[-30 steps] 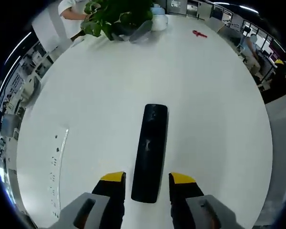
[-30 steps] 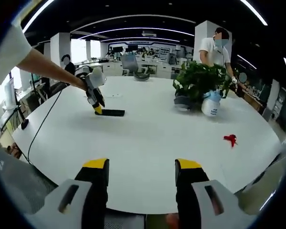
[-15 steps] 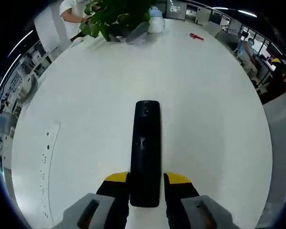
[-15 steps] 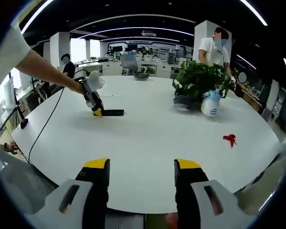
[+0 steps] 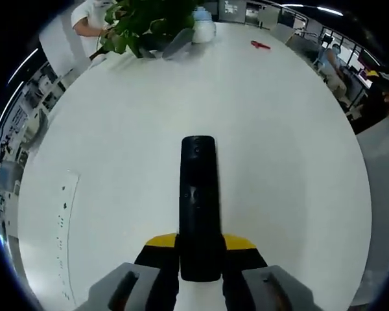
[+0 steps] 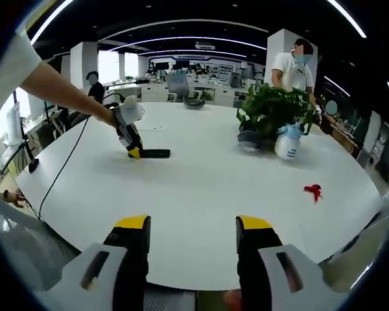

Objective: Press the specified remote control buttons in sequence, fully releasing each button before pressing the next.

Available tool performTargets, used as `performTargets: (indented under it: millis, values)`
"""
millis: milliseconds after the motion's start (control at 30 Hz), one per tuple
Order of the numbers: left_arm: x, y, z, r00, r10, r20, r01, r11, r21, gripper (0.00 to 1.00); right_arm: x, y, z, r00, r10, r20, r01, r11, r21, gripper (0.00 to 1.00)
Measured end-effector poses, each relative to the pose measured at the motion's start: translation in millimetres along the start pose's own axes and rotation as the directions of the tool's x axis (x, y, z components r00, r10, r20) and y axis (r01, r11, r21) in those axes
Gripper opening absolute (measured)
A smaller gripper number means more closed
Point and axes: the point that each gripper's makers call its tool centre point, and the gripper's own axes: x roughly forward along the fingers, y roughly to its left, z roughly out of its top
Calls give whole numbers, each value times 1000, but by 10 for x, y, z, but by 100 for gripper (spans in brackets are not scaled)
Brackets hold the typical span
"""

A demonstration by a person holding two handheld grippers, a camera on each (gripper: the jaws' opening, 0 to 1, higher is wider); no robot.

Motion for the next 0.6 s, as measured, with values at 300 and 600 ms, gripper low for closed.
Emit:
performTargets:
  millis: [300, 600]
  values:
    - [36, -86, 39, 998, 13, -68, -9, 998, 66, 23, -5, -6, 3, 1000, -5, 4, 5, 1000, -5, 55]
    - [47, -131, 27, 992, 31, -123, -20, 996, 90, 23, -7, -20, 2, 1000, -13, 5, 13, 1000, -6, 55]
